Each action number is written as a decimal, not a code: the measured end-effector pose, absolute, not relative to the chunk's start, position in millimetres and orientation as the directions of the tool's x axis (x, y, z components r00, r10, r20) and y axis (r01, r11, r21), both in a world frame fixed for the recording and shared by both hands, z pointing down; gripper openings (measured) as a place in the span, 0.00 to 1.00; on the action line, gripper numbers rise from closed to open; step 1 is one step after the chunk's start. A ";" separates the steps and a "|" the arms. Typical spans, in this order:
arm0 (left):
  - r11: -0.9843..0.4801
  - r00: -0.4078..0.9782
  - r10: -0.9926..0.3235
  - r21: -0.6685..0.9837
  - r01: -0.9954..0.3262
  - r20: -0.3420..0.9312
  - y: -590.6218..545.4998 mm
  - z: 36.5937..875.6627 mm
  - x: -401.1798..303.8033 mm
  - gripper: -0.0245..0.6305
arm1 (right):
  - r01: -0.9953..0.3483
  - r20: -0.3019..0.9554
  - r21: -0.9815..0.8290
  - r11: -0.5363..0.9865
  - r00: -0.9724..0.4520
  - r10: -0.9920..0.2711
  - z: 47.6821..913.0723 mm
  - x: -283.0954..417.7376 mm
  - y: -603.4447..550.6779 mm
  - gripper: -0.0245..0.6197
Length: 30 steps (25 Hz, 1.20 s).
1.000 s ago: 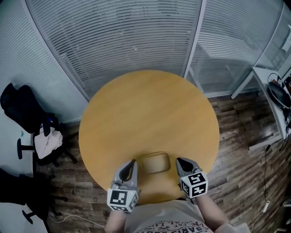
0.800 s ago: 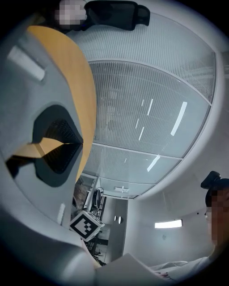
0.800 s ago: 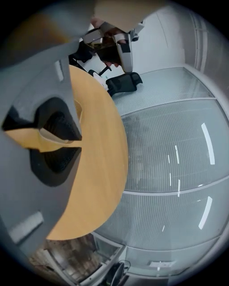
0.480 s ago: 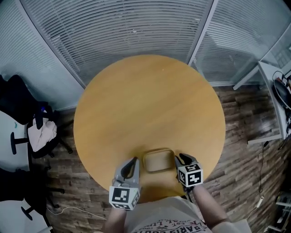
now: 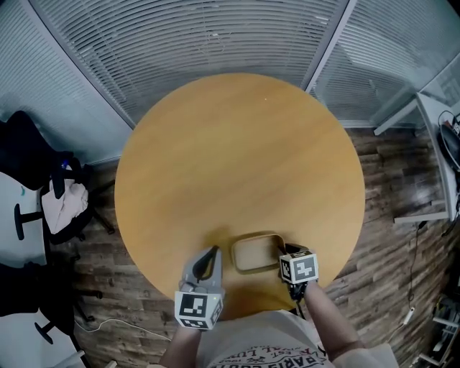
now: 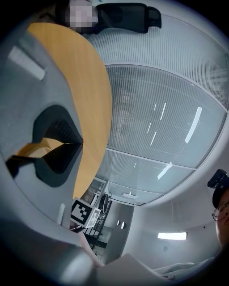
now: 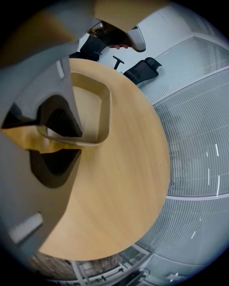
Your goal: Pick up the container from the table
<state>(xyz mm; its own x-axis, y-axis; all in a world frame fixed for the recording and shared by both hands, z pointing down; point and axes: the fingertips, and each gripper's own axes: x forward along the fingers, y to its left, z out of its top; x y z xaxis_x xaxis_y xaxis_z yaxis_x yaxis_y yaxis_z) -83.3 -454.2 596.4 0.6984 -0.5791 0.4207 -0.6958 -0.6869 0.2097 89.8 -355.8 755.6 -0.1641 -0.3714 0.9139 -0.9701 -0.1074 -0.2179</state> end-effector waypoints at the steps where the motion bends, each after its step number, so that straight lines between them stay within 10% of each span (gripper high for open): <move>1: -0.688 0.698 -0.578 0.209 -0.695 0.422 -455.1 596.9 -83.2 0.05 | -0.970 0.918 -0.216 -0.111 -0.163 -0.360 758.1 89.7 -355.3 0.17; 15: -0.699 0.700 -0.573 0.191 -0.689 0.426 -451.2 594.0 -94.7 0.05 | -0.957 0.907 -0.225 -0.182 -0.137 -0.399 760.6 83.7 -351.7 0.07; 30: -0.716 0.713 -0.620 0.136 -0.685 0.327 -428.4 542.5 -105.5 0.05 | -0.979 0.710 -0.163 -0.126 -0.028 -0.703 638.4 95.3 -369.2 0.05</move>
<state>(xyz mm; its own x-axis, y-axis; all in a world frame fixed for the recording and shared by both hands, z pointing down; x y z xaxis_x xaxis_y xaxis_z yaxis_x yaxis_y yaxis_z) -105.5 -428.4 542.5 0.7134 -0.6197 0.3270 -0.6845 -0.7162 0.1362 95.3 -369.2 638.4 -0.0277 -0.7035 0.7102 -0.9786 -0.1258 -0.1628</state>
